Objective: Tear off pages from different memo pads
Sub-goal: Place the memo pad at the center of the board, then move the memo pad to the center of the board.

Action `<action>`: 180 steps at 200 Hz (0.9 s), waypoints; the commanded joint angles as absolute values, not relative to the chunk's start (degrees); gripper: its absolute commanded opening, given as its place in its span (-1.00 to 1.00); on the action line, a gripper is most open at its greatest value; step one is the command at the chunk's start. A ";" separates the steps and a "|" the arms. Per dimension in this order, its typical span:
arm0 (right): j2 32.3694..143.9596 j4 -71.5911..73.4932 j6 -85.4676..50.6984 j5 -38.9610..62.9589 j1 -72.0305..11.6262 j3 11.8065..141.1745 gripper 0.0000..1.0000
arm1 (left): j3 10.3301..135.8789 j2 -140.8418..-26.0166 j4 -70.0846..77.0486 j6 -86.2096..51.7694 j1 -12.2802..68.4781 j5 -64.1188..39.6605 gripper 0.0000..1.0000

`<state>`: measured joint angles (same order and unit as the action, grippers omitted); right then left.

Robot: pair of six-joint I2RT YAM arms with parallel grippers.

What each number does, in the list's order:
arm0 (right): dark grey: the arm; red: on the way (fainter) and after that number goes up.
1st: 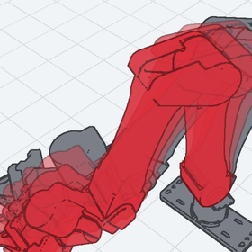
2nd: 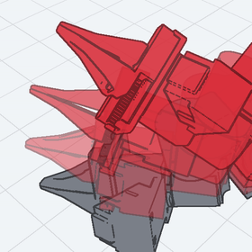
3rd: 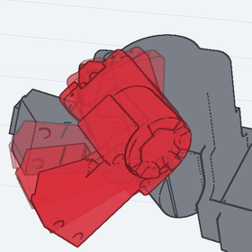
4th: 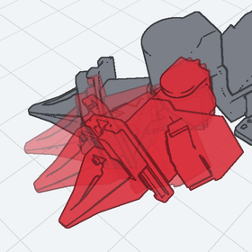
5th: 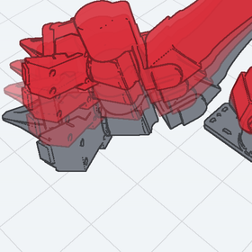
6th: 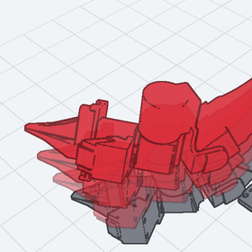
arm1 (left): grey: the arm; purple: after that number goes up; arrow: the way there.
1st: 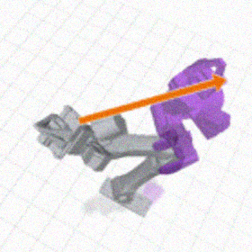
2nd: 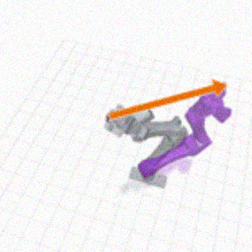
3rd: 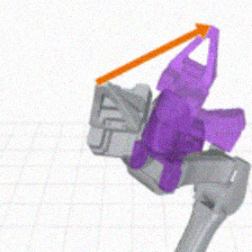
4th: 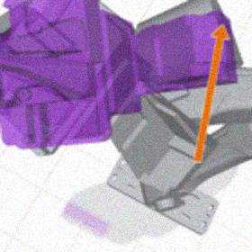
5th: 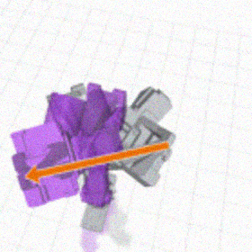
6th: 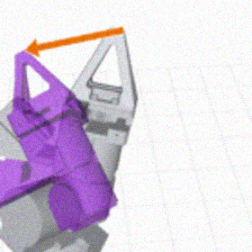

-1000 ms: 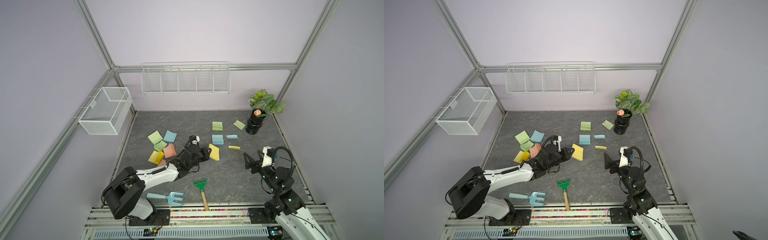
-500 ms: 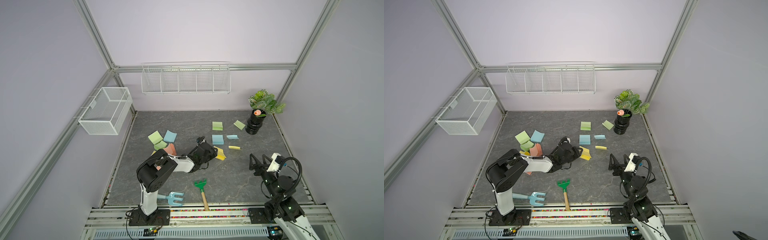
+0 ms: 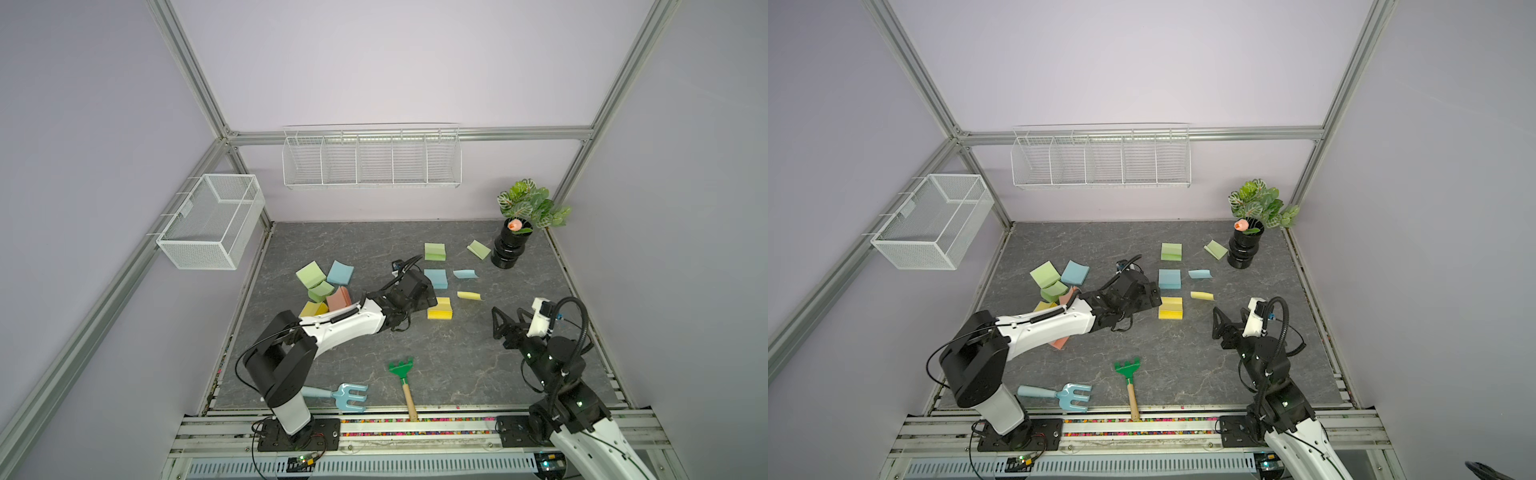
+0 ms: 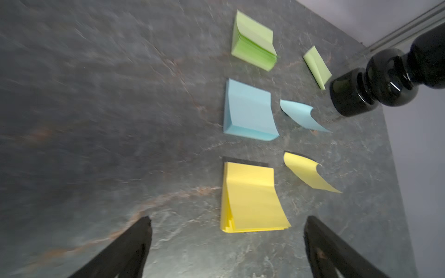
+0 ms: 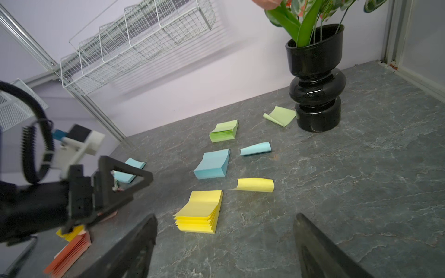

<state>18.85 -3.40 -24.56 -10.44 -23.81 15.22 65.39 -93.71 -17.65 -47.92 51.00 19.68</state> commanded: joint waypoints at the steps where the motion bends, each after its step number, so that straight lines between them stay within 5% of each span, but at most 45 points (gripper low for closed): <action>1: 26.56 -5.62 -22.42 -5.05 -24.51 19.05 0.78 | 63.54 -90.32 -33.46 -43.58 44.84 29.26 1.00; 72: 45.88 -4.42 -17.29 -4.72 -33.65 24.26 0.78 | 51.60 -84.60 -24.55 -39.07 21.60 22.63 1.00; 180: 48.60 -2.95 -17.27 -5.28 -34.21 23.97 0.78 | 55.60 -95.56 -23.79 -34.34 21.99 18.86 0.85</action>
